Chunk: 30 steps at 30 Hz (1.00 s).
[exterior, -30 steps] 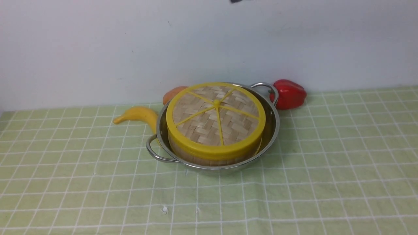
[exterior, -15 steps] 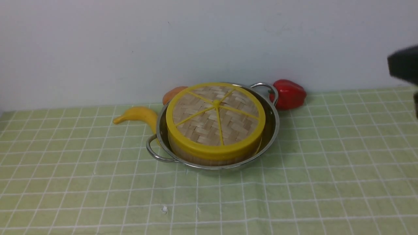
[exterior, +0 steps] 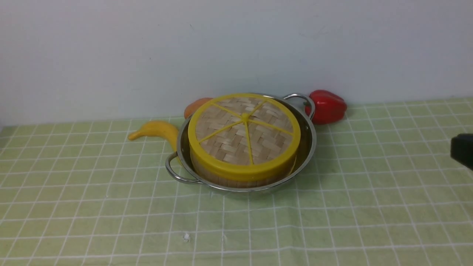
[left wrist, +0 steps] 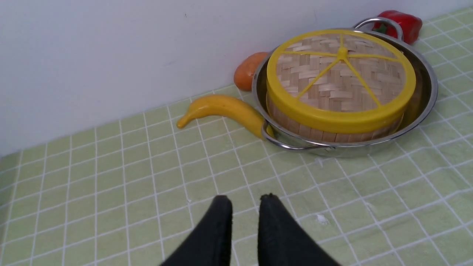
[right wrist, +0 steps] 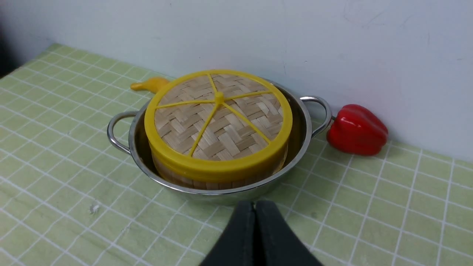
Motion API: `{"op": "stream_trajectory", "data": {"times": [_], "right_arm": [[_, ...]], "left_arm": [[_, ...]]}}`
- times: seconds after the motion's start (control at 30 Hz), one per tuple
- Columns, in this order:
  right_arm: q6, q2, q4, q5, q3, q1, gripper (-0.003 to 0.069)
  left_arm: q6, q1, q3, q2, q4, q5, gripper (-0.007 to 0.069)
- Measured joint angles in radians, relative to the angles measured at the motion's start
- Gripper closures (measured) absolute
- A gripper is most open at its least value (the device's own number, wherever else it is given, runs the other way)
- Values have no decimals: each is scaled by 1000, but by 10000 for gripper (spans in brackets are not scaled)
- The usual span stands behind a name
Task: Place the steamer in the pot on the green tablecloth, and put the lid on the steamer.
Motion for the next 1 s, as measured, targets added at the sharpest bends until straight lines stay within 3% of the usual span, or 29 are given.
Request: {"op": "stream_trajectory", "data": {"times": [0.2, 0.37, 0.47, 0.7, 0.83, 1.0], "right_arm": [[-52, 0, -71, 5, 0, -1, 663], [-56, -37, -90, 9, 45, -104, 655], [-27, -155, -97, -63, 178, -256, 648], [43, -488, -97, -336, 512, -443, 631], [58, -639, -97, -460, 664, -498, 620], [70, -660, -97, -485, 716, -515, 610]], "left_arm": [[0, 0, 0, 0, 0, 0, 507], [0, 0, 0, 0, 0, 0, 496], [0, 0, 0, 0, 0, 0, 490], [0, 0, 0, 0, 0, 0, 485], [0, 0, 0, 0, 0, 0, 476], [0, 0, 0, 0, 1, -1, 476]]}}
